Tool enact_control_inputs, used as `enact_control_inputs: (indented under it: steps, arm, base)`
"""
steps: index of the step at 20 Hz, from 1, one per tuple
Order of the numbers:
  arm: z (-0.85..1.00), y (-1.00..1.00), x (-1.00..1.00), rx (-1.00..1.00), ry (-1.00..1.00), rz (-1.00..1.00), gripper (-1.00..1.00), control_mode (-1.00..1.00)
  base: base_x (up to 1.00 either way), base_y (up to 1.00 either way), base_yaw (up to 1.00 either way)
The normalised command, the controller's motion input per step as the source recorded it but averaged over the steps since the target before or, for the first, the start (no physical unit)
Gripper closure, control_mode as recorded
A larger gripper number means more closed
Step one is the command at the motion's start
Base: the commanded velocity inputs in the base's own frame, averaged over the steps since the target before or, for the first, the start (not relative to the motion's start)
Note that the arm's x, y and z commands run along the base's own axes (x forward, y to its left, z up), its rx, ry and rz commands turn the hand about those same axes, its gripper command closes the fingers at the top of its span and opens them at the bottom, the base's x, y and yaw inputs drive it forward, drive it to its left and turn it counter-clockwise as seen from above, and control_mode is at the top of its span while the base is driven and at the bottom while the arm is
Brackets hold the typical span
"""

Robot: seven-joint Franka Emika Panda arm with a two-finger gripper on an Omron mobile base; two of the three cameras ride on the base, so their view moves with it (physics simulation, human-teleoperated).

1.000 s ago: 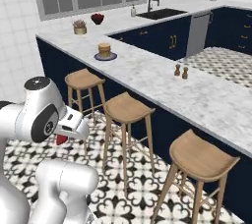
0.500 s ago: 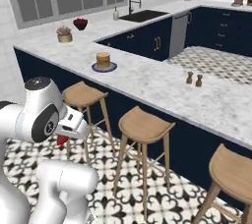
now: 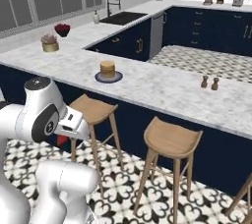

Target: Take the strawberry from the fridge and place it on top of the pancake, located on the dining counter.

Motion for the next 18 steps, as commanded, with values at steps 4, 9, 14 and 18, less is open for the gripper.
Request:
enact_control_inputs:
  steps: [4, 9, 14, 18]
  arm:
    - [0.0, 0.0, 0.0, 0.0, 0.0, 0.0, 1.0, 1.0]
    - [0.0, 0.0, 0.0, 0.0, 0.0, 0.0, 1.0, 1.0]
    - [0.0, 0.0, 0.0, 0.0, 0.0, 0.0, 1.0, 1.0]
    - [0.0, 0.0, 0.0, 0.0, 0.0, 0.0, 1.0, 1.0]
  base:
    - [0.71, 1.0, -0.41]
    - [0.59, 0.91, -0.36]
    - [0.56, 0.78, -0.29]
    - [0.6, 0.42, -0.17]
